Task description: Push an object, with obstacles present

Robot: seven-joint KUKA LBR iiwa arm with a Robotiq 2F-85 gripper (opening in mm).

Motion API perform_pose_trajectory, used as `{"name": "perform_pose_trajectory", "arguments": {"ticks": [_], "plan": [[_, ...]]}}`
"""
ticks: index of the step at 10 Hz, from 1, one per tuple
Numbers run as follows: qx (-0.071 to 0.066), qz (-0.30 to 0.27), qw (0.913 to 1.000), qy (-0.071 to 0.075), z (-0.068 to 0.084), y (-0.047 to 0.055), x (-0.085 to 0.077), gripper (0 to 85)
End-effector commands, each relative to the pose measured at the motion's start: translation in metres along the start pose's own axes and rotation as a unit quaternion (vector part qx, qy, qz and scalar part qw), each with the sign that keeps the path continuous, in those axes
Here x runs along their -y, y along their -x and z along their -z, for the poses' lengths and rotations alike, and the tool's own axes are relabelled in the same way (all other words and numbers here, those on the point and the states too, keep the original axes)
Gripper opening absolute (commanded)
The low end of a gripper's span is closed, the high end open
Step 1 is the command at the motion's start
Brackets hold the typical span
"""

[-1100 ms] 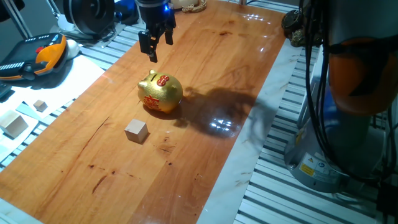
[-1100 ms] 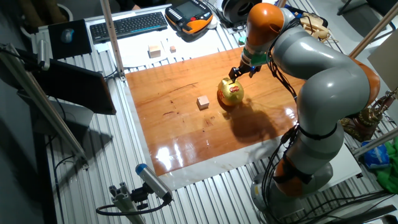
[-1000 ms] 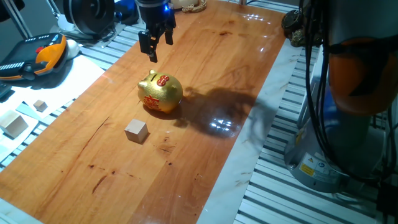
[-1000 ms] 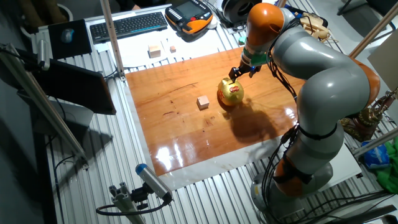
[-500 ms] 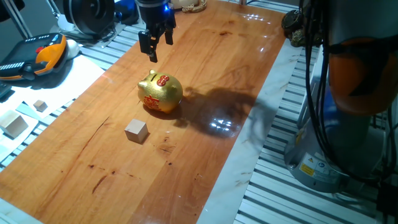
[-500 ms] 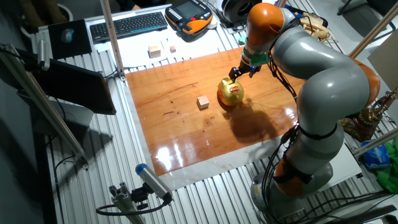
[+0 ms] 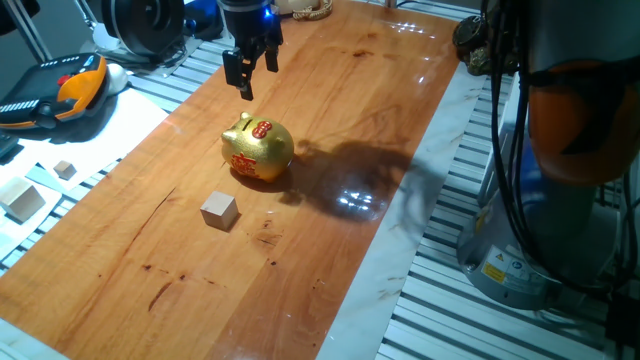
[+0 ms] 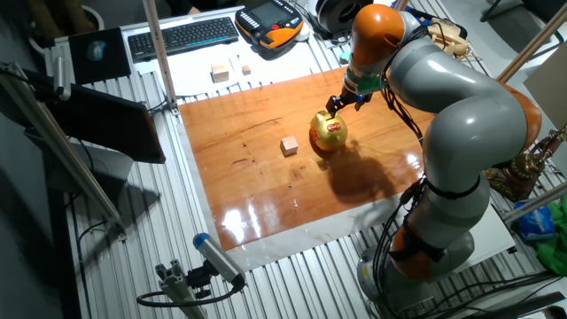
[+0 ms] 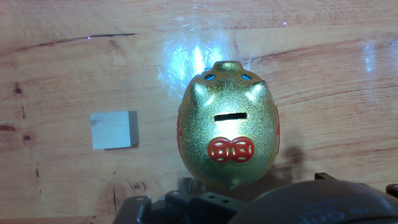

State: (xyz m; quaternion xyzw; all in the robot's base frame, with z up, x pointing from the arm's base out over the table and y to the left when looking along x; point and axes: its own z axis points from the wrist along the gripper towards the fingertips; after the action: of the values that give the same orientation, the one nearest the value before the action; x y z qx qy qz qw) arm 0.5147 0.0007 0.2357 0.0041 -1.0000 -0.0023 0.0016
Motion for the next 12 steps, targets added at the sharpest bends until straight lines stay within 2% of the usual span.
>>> {"name": "perform_pose_trajectory", "arguments": {"ticks": [1,6,9,12], "plan": [[-0.012,0.007,0.9998,0.017,0.0002,0.0001,-0.0002,0.0],[-0.010,0.007,0.9998,0.015,0.0004,0.0000,-0.0012,0.0],[0.004,0.024,0.9997,0.005,0.0003,0.0005,-0.0050,0.0],[0.007,0.021,0.9997,0.009,-0.0001,0.0008,-0.0075,0.0]]}}
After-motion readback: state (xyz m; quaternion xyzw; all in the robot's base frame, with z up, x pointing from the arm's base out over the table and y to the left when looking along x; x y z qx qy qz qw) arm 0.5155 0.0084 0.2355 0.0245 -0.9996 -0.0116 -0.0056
